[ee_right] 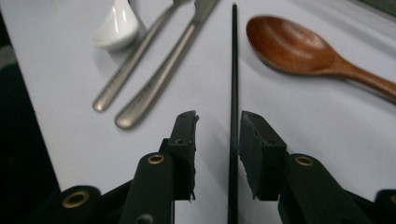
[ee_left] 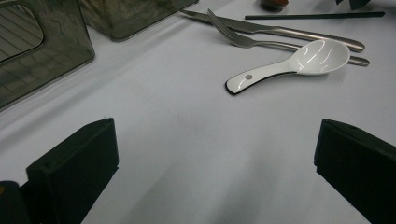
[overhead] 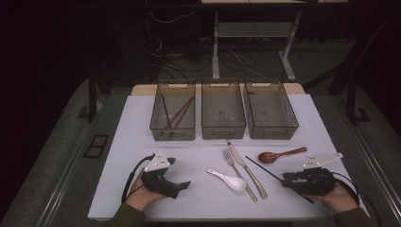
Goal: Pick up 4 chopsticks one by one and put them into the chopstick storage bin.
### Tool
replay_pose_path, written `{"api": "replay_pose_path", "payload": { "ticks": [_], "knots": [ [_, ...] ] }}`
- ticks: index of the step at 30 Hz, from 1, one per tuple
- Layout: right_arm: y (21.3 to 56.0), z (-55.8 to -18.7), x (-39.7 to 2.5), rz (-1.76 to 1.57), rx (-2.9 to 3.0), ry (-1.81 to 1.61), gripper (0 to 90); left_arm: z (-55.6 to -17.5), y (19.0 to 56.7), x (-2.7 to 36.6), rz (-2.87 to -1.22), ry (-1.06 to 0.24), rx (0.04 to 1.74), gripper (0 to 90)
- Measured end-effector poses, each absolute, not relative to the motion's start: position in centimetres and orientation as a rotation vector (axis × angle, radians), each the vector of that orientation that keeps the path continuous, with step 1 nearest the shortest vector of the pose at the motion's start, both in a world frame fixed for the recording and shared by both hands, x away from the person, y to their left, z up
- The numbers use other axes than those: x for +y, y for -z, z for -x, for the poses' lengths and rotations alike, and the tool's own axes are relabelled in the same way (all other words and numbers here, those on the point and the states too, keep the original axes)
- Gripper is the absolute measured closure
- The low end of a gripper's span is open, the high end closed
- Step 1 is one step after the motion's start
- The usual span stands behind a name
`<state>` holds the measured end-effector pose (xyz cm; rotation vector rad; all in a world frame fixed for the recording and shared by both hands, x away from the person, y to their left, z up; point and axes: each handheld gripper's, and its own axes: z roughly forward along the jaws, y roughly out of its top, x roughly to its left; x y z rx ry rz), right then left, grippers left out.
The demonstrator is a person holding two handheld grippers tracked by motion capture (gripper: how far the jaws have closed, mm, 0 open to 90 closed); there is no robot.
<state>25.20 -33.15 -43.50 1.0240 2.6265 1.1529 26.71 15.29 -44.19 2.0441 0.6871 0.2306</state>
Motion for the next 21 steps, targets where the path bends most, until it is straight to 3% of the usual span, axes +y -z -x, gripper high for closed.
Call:
{"api": "replay_pose_path", "payload": {
  "ticks": [9, 21],
  "knots": [
    [44.03, -25.41, -33.23, -1.024, 2.671, -1.076, 78.2, -26.74, 44.24, 15.28, -2.046, -0.232, 0.684, 0.0],
    [44.34, -25.45, -33.02, -1.011, 2.669, -1.003, 81.4, -26.73, 44.29, 15.23, -2.050, -0.230, 0.682, 0.0]
  ]
}}
